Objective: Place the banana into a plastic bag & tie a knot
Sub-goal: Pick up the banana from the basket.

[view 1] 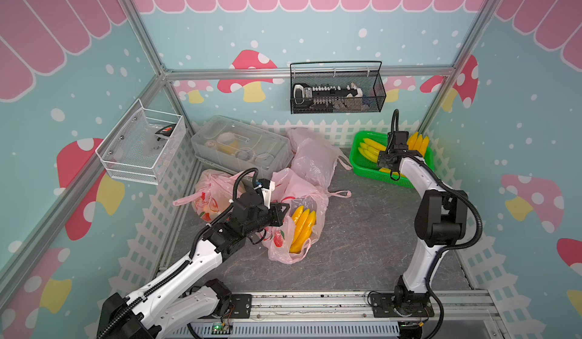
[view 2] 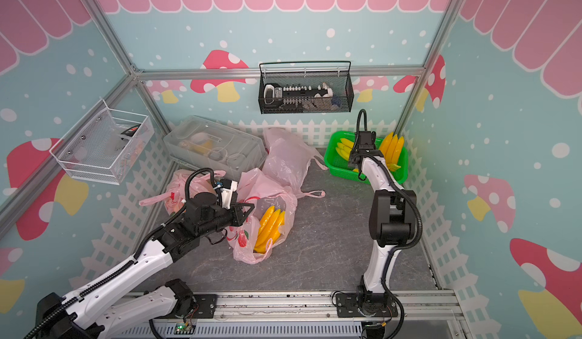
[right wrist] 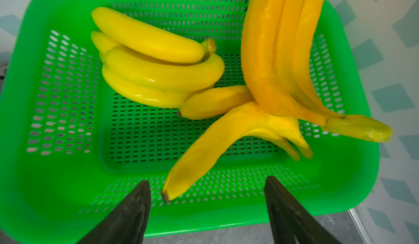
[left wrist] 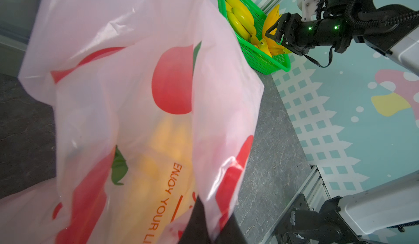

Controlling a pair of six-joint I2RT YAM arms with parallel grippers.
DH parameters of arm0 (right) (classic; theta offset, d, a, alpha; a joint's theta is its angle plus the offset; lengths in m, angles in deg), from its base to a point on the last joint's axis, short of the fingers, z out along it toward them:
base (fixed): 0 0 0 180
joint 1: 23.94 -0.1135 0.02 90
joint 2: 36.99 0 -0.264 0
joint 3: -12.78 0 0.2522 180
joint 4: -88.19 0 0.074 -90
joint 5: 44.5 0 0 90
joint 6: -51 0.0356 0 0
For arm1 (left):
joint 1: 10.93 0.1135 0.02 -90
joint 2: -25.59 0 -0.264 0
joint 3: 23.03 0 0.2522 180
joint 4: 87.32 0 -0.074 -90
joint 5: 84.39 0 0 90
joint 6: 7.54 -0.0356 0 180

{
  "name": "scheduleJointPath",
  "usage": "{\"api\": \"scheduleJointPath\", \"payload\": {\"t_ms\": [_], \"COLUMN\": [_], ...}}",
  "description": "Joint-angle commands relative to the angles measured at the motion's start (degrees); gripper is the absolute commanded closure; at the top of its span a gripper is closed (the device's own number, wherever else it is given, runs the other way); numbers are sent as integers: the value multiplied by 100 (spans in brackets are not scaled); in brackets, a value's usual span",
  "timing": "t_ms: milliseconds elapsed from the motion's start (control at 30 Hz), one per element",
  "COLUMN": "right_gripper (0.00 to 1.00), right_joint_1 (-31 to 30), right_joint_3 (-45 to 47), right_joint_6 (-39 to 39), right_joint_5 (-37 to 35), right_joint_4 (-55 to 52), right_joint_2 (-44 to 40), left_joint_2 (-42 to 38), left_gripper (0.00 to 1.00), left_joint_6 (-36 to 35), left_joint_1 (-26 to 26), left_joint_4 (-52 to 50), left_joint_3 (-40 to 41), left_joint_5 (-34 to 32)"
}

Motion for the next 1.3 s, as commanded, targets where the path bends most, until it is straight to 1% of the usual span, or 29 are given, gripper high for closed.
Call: {"api": "scheduleJointPath", "payload": {"t_ms": [0,133,267,367,533,567,767,900,1100,1200,1267], "right_gripper": [22,22,21,20,20,17,9,8,12,19,21], "right_joint_1": [217,485,788,871,1064,1098,1153,1213,1280,1327,1363], "right_joint_3": [-266,-221,-147,-197,-301,-305,-386,-375,-666,-791,-859], "right_joint_6": [-1,-38,132,224,646,745,1212,1594,1940,2059,2156], "right_joint_5": [-190,-221,-157,-257,-286,-281,-246,-131,128,251,296], "right_joint_4": [-148,-194,-174,-172,-115,-101,-97,-52,26,87,136], "right_joint_2": [-13,-94,-159,-134,1,36,192,315,682,824,920], "left_joint_2": [-6,27,90,122,161,171,226,264,216,159,143], "left_gripper": [100,100,100,100,100,100,100,100,100,100,100], "left_joint_6": [4,35,35,18,0,-8,-26,-26,0,5,13], "left_joint_1": [55,64,68,79,106,123,182,230,268,303,314], "left_joint_4": [170,293,372,434,485,492,500,502,469,443,430], "left_joint_3": [156,271,324,370,434,438,486,504,566,600,618], "left_joint_5": [58,51,94,97,98,103,120,159,168,168,166]}}
